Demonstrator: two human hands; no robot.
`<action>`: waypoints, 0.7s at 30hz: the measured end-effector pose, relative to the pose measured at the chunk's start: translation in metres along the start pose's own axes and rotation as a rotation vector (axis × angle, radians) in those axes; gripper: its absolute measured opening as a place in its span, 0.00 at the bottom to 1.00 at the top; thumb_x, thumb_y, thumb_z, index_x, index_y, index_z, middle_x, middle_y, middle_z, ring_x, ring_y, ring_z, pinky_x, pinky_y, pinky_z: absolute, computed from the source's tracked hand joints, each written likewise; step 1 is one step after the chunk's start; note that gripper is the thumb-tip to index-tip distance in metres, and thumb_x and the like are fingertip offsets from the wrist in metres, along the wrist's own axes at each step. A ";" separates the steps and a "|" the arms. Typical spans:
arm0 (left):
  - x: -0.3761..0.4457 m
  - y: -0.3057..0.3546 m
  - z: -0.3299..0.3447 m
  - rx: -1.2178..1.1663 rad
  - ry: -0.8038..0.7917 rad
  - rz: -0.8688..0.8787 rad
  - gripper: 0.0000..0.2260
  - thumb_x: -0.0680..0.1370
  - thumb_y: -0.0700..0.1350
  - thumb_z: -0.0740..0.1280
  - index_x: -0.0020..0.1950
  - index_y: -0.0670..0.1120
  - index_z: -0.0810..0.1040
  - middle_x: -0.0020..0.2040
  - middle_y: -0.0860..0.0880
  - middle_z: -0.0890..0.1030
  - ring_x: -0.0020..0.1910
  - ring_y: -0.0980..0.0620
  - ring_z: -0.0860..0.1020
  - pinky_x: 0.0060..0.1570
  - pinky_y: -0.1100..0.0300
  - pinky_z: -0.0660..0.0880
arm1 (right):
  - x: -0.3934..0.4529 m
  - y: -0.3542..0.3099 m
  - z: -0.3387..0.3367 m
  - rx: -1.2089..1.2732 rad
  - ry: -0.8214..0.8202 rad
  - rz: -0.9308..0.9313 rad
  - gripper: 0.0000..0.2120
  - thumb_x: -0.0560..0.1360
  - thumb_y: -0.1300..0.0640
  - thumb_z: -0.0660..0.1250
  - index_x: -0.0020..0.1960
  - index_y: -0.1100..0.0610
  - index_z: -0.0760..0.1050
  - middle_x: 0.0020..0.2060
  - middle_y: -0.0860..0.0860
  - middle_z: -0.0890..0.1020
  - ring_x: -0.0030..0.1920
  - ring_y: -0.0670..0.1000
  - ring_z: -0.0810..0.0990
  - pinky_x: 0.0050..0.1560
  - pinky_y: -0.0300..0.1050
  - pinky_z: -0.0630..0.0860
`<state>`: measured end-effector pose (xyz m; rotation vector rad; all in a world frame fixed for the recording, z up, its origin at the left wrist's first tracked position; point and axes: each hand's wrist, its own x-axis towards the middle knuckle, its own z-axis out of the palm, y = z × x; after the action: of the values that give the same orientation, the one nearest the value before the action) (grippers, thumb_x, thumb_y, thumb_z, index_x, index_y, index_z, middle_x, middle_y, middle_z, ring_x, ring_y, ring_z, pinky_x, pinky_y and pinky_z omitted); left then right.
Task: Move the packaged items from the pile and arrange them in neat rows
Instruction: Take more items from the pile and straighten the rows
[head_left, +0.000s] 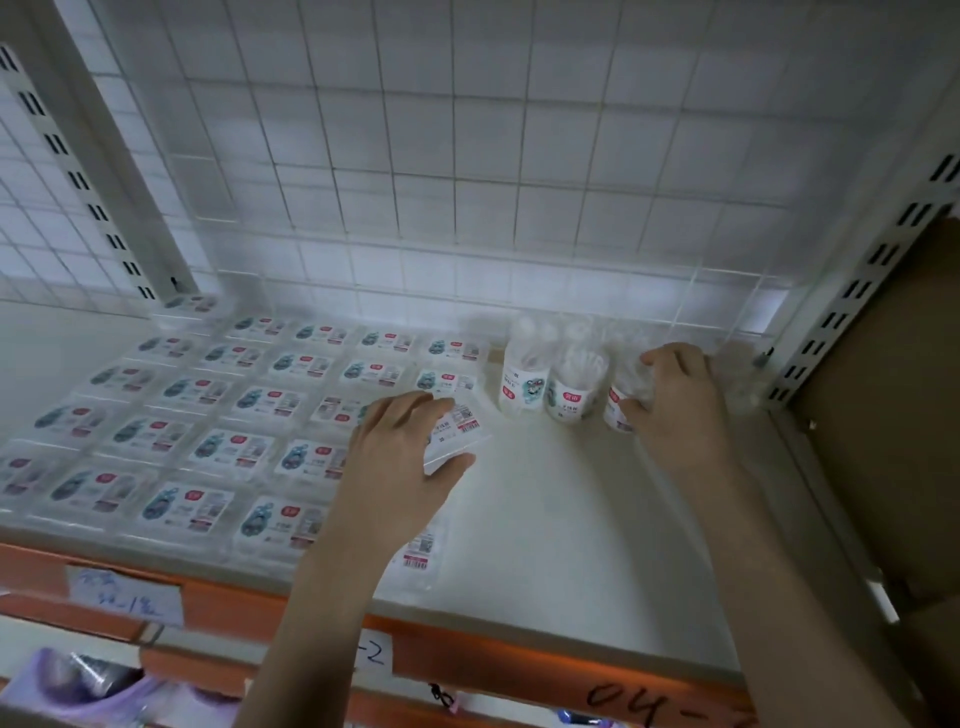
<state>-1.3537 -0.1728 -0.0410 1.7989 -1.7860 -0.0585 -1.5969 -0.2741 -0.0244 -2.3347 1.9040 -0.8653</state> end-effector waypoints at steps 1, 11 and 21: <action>0.001 0.000 0.001 0.001 0.005 0.004 0.23 0.67 0.53 0.71 0.58 0.45 0.78 0.56 0.46 0.78 0.56 0.41 0.75 0.58 0.48 0.69 | -0.001 -0.001 0.002 -0.008 0.023 -0.012 0.20 0.65 0.64 0.73 0.55 0.67 0.74 0.57 0.64 0.73 0.59 0.66 0.69 0.60 0.57 0.68; 0.018 -0.019 -0.004 -0.026 0.044 0.017 0.22 0.67 0.48 0.75 0.59 0.44 0.78 0.58 0.46 0.78 0.59 0.41 0.73 0.57 0.46 0.69 | 0.006 -0.080 0.032 -0.170 0.066 -0.547 0.20 0.59 0.67 0.65 0.52 0.63 0.77 0.51 0.59 0.80 0.54 0.61 0.78 0.54 0.55 0.74; 0.030 -0.087 -0.035 -0.035 -0.029 0.064 0.22 0.70 0.50 0.73 0.62 0.46 0.76 0.60 0.47 0.76 0.61 0.43 0.73 0.62 0.45 0.68 | 0.017 -0.108 0.054 -0.734 0.098 -0.433 0.08 0.62 0.69 0.63 0.37 0.60 0.78 0.41 0.56 0.78 0.47 0.57 0.69 0.53 0.48 0.64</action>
<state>-1.2580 -0.1943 -0.0385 1.7235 -1.8506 -0.0901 -1.4750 -0.2791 -0.0269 -3.2607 2.0334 -0.2931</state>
